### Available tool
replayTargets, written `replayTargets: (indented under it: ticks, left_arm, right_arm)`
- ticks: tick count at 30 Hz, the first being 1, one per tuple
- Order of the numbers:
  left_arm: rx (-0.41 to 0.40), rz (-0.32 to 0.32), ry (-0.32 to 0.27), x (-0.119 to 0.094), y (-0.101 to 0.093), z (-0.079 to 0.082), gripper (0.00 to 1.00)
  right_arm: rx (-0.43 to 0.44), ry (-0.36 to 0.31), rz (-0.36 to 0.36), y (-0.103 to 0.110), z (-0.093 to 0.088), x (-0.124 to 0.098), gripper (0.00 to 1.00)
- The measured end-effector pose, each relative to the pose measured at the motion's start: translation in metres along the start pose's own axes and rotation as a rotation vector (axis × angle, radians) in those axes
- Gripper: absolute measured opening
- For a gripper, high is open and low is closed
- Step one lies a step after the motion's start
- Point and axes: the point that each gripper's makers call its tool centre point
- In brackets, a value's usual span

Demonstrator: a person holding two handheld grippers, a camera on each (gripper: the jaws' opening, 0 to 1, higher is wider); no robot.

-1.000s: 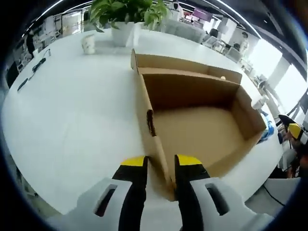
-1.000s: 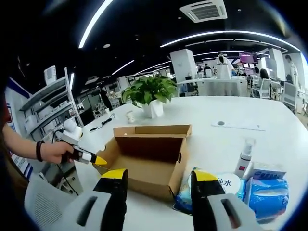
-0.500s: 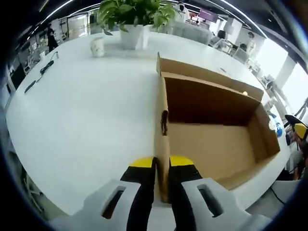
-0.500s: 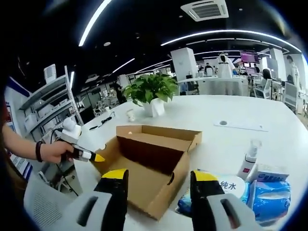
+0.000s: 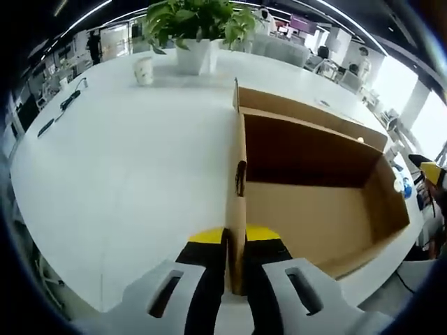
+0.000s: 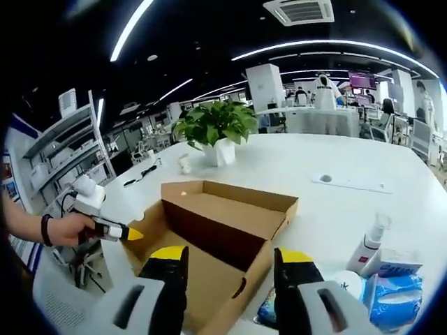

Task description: Operate the shoe box by opening the lid, removing the specified soft item, and placing it in the target area until the item is outside and the box remains undamaged.

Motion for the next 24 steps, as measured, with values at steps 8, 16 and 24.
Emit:
replayTargets:
  ticks: [8,16,24]
  left_arm:
    - [0.002,-0.002,0.006,0.0,0.0,0.0,0.07]
    - [0.005,-0.005,0.013,0.001,0.0,0.002,0.07]
    - [0.001,-0.005,0.024,0.006,0.003,0.004,0.07]
  right_arm:
    - [0.087,0.007,-0.108,-0.023,0.015,0.03,0.42]
    - [0.1,0.071,-0.161,-0.047,0.021,0.065,0.42]
    - [0.109,0.149,-0.188,-0.077,0.02,0.105,0.41]
Point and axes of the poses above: the point that each gripper's makers call its tool centre point, and the gripper's own axes: x roughly forward along the fingers, y roughly to its left, z roughly out of its top, and after that the axes turned 9 degrees about -y, right-handed
